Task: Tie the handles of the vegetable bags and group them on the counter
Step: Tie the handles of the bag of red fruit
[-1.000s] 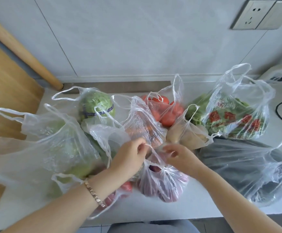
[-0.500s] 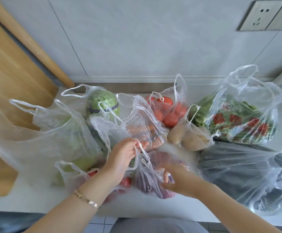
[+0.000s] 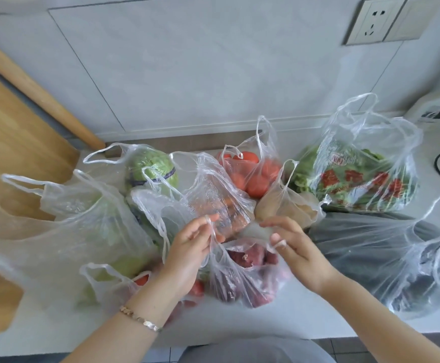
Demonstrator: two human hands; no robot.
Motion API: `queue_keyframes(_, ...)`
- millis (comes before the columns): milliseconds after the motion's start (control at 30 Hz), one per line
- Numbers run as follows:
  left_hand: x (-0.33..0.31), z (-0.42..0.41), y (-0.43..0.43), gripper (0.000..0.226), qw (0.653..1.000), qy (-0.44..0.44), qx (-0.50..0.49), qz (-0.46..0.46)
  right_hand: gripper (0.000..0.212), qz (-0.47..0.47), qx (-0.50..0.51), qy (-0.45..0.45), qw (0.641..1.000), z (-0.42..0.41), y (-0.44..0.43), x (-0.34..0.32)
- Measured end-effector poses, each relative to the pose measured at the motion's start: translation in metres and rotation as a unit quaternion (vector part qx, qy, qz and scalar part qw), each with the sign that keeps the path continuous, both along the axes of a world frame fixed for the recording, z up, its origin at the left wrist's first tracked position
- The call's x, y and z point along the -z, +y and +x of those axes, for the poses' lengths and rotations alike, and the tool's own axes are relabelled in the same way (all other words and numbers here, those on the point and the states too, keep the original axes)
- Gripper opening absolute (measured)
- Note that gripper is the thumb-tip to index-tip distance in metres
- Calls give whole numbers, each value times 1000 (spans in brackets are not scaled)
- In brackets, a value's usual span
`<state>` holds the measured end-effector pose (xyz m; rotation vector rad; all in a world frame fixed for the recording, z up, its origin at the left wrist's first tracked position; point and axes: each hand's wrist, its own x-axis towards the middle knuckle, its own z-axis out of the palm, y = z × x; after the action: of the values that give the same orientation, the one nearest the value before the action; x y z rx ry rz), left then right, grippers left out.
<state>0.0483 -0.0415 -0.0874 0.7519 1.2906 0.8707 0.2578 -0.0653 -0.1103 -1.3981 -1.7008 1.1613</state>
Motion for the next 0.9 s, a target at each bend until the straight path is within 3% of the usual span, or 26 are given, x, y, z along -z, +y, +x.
queue_keyframes(167, -1, 10, -2, 22, 999, -37, 17, -30, 31, -154, 9, 173, 973, -1, -11, -27)
queue_keyframes(300, -2, 10, -2, 29, 996, 20, 87, -25, 28, -244, 162, 276, 916, -15, -20, -25)
queue_keyframes(400, 0, 15, 1, 26, 990, 53, 131, -16, 37, -321, 232, 280, 875, -20, -14, -14)
queue_keyframes(533, 4, 28, 4, 21, 990, 40, 128, -33, 32, -300, 261, 270, 877, -28, -10, -5)
queue_keyframes(733, 16, 41, -3, 39, 979, -61, 157, -117, 22, -242, 198, 208, 927, -42, -18, 6)
queue_keyframes(800, 19, 43, -2, 28, 976, -78, 153, -132, 21, -229, 207, 234, 922, -40, -21, 7)
queue_keyframes(900, 19, 46, -2, 11, 978, -73, 135, -144, 11, -255, 197, 336, 885, -34, -23, 9)
